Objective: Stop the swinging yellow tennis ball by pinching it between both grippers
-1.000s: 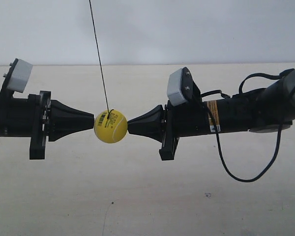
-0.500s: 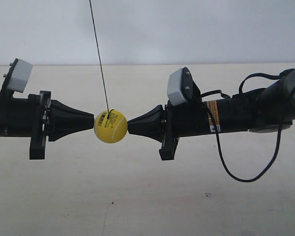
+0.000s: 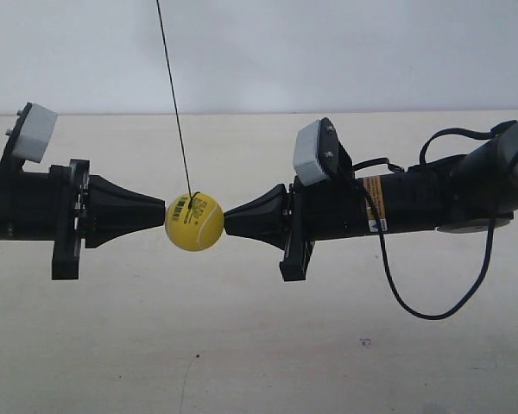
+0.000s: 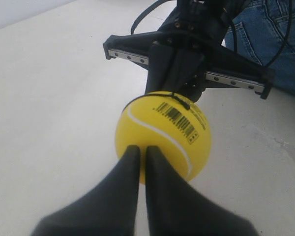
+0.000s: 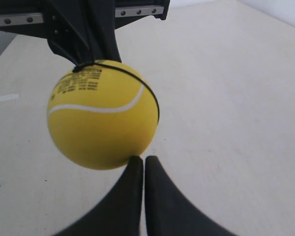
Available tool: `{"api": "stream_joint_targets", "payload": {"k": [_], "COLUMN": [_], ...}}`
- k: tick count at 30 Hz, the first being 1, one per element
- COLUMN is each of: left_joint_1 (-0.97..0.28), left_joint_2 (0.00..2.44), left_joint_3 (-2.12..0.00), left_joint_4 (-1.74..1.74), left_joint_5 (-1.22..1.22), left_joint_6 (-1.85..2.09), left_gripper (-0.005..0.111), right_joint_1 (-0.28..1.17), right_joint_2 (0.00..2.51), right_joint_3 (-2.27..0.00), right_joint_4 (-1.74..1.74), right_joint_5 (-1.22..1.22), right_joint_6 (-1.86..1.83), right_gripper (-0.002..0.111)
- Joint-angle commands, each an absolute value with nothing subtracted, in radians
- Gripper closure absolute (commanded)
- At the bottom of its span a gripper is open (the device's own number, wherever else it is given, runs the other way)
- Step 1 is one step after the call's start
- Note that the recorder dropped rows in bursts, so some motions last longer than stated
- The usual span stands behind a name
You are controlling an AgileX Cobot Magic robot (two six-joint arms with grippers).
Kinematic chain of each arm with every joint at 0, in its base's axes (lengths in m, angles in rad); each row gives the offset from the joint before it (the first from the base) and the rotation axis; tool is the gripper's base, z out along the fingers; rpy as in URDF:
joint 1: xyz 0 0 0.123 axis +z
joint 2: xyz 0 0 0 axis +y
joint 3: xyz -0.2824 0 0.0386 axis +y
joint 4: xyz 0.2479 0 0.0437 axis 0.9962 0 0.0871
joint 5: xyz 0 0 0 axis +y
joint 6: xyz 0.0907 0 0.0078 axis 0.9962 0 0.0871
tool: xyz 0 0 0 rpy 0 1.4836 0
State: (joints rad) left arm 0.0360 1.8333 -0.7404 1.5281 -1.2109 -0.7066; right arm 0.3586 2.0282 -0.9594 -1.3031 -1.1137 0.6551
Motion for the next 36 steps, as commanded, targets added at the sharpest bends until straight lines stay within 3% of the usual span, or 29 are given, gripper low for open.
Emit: {"api": "stream_joint_targets", "payload": {"k": [1,36], "left_joint_1": [0.035,0.042], "left_joint_2": [1.837,1.837], "left_joint_3": [-0.746,-0.746], "left_joint_4": [1.526,1.537], "left_joint_5": [-1.221,-1.221], "left_joint_6": [-0.703,-0.703], "left_gripper": [0.102,0.102], "right_joint_1": [0.358,0.358], "right_joint_2": [2.023,2.017], "right_joint_3": [-0.965,-0.965], "right_joint_4": [-1.313,-1.315], "right_joint_5": [-1.137,-1.074], "right_joint_6": [0.652,0.644], "right_gripper": [0.108,0.108]}}
